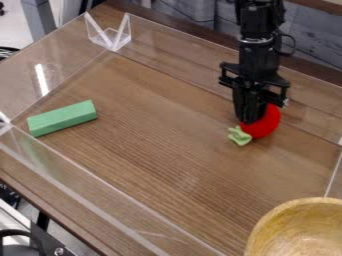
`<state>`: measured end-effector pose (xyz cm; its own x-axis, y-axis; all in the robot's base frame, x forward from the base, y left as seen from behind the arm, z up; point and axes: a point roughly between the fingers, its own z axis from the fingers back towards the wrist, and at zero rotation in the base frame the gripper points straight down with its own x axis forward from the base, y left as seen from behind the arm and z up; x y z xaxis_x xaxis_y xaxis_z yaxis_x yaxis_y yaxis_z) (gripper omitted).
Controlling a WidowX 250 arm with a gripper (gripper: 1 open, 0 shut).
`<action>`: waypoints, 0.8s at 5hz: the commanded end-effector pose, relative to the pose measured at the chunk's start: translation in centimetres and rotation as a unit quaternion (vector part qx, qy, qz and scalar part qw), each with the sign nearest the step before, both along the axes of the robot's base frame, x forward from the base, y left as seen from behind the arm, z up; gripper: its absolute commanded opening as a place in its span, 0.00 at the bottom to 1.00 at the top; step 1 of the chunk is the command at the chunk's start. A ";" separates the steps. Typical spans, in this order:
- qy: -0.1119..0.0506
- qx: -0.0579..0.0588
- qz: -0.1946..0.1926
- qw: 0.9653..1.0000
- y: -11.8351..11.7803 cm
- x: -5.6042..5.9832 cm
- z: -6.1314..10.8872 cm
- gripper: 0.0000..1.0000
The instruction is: Move the red fruit to the right
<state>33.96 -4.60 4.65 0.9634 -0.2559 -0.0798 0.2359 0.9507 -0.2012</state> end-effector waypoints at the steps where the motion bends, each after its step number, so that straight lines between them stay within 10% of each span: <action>1: -0.028 -0.006 0.014 0.999 0.6 0.3 2.3 1.00; 4: -0.082 -0.012 0.070 0.994 4.4 0.0 6.8 1.00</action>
